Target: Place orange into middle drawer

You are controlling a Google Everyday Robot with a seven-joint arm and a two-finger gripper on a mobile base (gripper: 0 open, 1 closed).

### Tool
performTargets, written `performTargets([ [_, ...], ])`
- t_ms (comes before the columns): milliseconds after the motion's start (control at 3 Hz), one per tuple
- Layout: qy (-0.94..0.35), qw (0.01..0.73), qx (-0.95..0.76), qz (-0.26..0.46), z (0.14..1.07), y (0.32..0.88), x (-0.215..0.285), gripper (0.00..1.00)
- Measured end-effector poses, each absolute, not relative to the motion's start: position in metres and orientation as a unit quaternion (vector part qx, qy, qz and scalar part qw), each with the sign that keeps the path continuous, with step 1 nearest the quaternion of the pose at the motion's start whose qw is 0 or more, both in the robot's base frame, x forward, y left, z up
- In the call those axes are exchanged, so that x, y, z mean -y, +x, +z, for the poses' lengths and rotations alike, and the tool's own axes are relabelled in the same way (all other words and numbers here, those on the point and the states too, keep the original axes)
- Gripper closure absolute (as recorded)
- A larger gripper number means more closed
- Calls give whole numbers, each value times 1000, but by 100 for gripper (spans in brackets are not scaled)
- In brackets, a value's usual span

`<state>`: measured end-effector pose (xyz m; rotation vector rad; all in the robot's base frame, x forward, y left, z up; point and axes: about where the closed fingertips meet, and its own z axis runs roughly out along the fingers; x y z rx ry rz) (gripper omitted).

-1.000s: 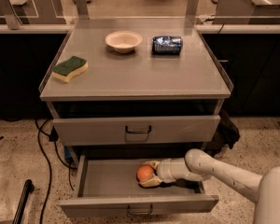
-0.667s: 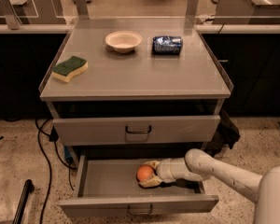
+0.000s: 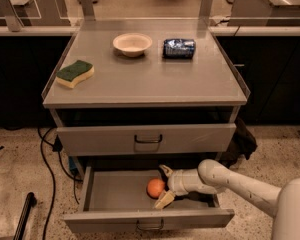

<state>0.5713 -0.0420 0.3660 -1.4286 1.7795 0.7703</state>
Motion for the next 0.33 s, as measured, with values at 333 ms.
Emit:
performTargets([
  [333,-554,358,-690,299,366,571,42,0],
])
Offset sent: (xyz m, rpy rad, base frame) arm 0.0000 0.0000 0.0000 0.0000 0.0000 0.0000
